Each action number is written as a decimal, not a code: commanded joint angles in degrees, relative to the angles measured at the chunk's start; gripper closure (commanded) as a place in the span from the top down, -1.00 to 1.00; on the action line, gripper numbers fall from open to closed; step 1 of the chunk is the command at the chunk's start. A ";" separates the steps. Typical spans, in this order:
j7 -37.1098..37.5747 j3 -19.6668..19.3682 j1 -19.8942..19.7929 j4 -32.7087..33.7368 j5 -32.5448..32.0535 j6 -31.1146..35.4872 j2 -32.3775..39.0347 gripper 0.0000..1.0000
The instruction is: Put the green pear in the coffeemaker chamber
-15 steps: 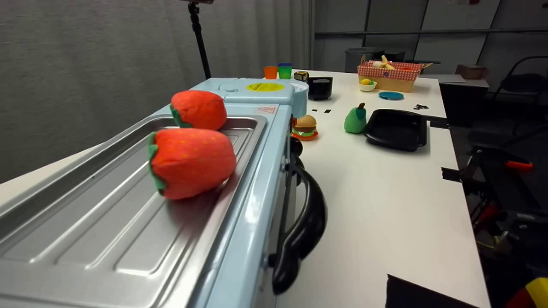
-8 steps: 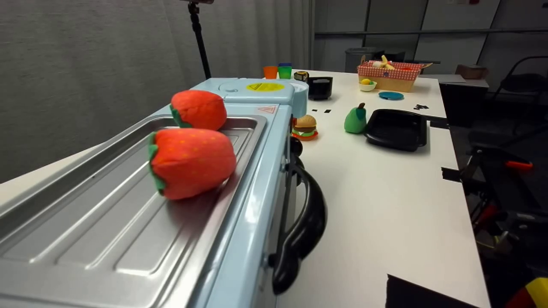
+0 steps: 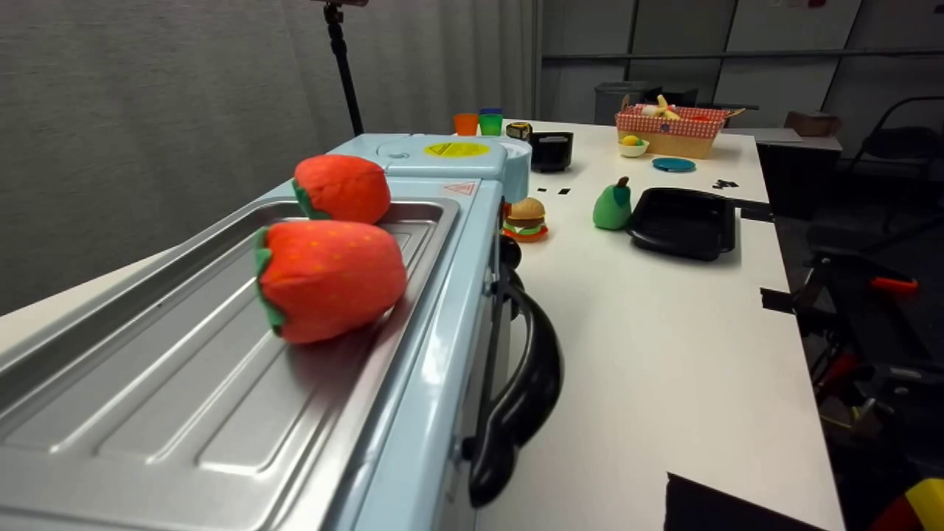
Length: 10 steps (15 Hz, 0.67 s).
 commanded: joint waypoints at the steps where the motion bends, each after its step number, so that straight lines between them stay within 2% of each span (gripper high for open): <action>1: 1.76 0.00 -2.26 0.39 -4.07 6.11 3.22 1.00; 10: 4.83 -1.19 -6.18 2.27 -10.38 21.13 13.84 1.00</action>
